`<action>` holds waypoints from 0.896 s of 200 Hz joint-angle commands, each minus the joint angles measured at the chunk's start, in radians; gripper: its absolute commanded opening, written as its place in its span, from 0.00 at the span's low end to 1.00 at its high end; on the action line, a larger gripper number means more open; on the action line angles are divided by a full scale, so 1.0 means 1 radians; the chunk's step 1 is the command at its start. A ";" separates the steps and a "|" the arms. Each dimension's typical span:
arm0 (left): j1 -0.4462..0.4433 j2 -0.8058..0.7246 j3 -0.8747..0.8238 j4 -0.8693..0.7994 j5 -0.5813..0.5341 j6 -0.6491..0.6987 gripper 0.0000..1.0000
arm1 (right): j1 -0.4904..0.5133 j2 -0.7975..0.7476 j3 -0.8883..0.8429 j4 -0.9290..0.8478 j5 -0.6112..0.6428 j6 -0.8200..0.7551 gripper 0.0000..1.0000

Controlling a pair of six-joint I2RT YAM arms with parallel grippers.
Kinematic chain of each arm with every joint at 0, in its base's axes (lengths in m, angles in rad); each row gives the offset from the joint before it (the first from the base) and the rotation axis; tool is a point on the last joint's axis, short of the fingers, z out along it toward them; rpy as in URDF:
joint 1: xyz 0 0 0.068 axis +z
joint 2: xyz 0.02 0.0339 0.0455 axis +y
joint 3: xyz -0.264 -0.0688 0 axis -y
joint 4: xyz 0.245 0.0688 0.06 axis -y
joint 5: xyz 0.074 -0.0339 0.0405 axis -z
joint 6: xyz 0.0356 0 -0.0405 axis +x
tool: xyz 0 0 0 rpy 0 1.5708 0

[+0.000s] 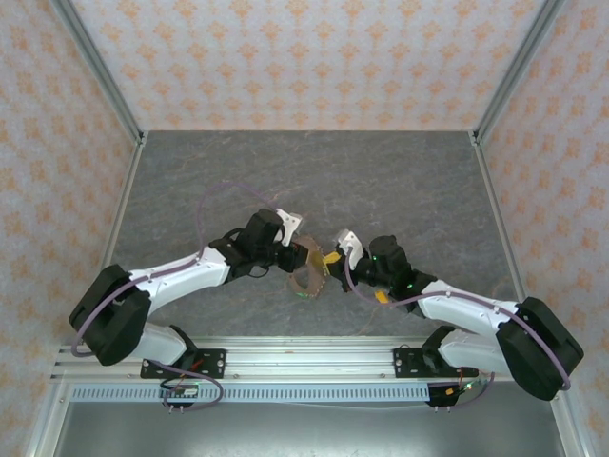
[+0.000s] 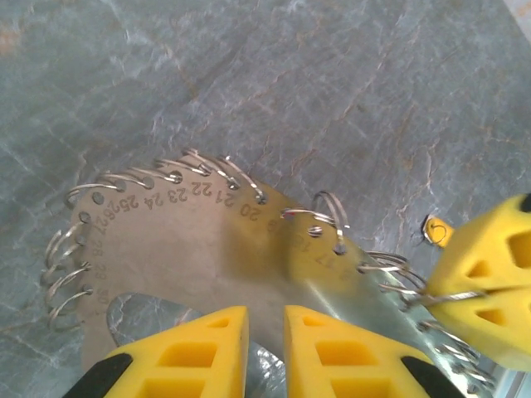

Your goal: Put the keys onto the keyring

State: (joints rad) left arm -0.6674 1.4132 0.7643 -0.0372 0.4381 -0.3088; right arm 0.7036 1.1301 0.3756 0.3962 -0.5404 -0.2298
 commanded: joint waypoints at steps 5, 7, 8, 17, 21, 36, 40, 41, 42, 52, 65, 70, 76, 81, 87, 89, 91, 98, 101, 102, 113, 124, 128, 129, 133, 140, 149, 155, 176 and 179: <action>0.000 0.049 -0.014 0.008 0.020 -0.065 0.18 | -0.006 -0.003 -0.004 0.095 -0.124 0.012 0.00; 0.000 0.052 -0.015 0.011 0.020 -0.067 0.18 | -0.006 -0.002 -0.005 0.097 -0.130 0.014 0.00; 0.001 0.053 -0.016 0.012 0.020 -0.069 0.18 | -0.006 -0.001 -0.005 0.097 -0.132 0.015 0.00; -0.001 0.069 -0.018 0.020 0.029 -0.074 0.18 | -0.006 0.001 -0.005 0.105 -0.166 0.020 0.00; 0.000 0.073 -0.018 0.023 0.030 -0.073 0.18 | -0.006 0.004 -0.006 0.104 -0.178 0.019 0.00; -0.001 0.095 -0.018 0.036 0.045 -0.069 0.17 | -0.006 0.020 0.010 0.051 -0.202 -0.002 0.00; -0.001 0.101 -0.017 0.036 0.048 -0.067 0.17 | -0.006 0.026 0.017 0.027 -0.203 -0.014 0.00; 0.000 0.102 -0.015 0.036 0.049 -0.066 0.16 | -0.006 0.029 0.019 0.019 -0.204 -0.017 0.00; 0.000 0.105 -0.016 0.036 0.049 -0.066 0.16 | -0.006 0.030 0.021 0.016 -0.204 -0.021 0.00; -0.001 0.121 -0.012 0.037 0.059 -0.059 0.15 | -0.006 0.048 0.036 -0.050 -0.192 -0.052 0.00; -0.002 0.139 -0.016 0.048 0.068 -0.060 0.15 | -0.006 0.102 0.038 -0.080 -0.181 -0.072 0.00; -0.001 0.143 -0.020 0.058 0.076 -0.062 0.14 | -0.006 0.116 0.031 -0.072 -0.186 -0.075 0.00; -0.001 0.147 -0.027 0.073 0.084 -0.067 0.14 | -0.006 0.131 0.020 -0.043 -0.199 -0.071 0.00; -0.003 0.151 -0.033 0.084 0.089 -0.071 0.14 | -0.005 0.142 0.006 -0.001 -0.213 -0.056 0.00; -0.003 0.154 -0.039 0.094 0.091 -0.078 0.14 | -0.006 0.156 -0.009 0.061 -0.229 -0.033 0.00; -0.003 0.154 -0.041 0.096 0.091 -0.080 0.14 | -0.006 0.160 -0.014 0.082 -0.234 -0.026 0.00; -0.003 0.154 -0.043 0.099 0.091 -0.083 0.14 | -0.006 0.164 -0.018 0.101 -0.237 -0.017 0.00; -0.003 0.155 -0.053 0.111 0.091 -0.090 0.13 | -0.006 0.173 -0.028 0.165 -0.245 0.017 0.00; -0.003 0.155 -0.056 0.115 0.091 -0.094 0.13 | -0.006 0.177 -0.031 0.188 -0.248 0.029 0.00; -0.003 0.154 -0.056 0.117 0.091 -0.096 0.13 | -0.006 0.178 -0.032 0.197 -0.248 0.033 0.00; -0.003 0.143 -0.071 0.137 0.090 -0.109 0.12 | -0.005 0.180 -0.031 0.241 -0.248 0.060 0.00; -0.003 0.131 -0.077 0.143 0.090 -0.113 0.12 | -0.006 0.167 -0.029 0.268 -0.244 0.072 0.00; -0.003 0.127 -0.077 0.142 0.090 -0.112 0.12 | -0.006 0.163 -0.030 0.284 -0.240 0.078 0.00; -0.003 0.125 -0.076 0.141 0.091 -0.113 0.12 | -0.006 0.162 -0.030 0.288 -0.239 0.080 0.00; -0.003 0.121 -0.076 0.140 0.095 -0.112 0.11 | -0.006 0.157 -0.034 0.307 -0.234 0.088 0.00; -0.003 0.112 -0.074 0.138 0.099 -0.112 0.11 | -0.006 0.149 -0.037 0.333 -0.231 0.101 0.00; -0.003 0.097 -0.074 0.139 0.099 -0.117 0.11 | -0.006 0.138 -0.037 0.352 -0.225 0.112 0.00; -0.003 0.084 -0.076 0.141 0.097 -0.123 0.11 | -0.005 0.130 -0.035 0.362 -0.224 0.117 0.00; -0.001 0.027 -0.079 0.129 0.068 -0.134 0.11 | -0.005 0.094 -0.041 0.391 -0.197 0.136 0.00; -0.001 0.019 -0.079 0.125 0.063 -0.134 0.11 | -0.006 0.088 -0.042 0.392 -0.189 0.136 0.00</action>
State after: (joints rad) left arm -0.6655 1.5070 0.6987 0.0807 0.5129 -0.4225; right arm 0.6975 1.2804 0.3302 0.6106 -0.7395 -0.1333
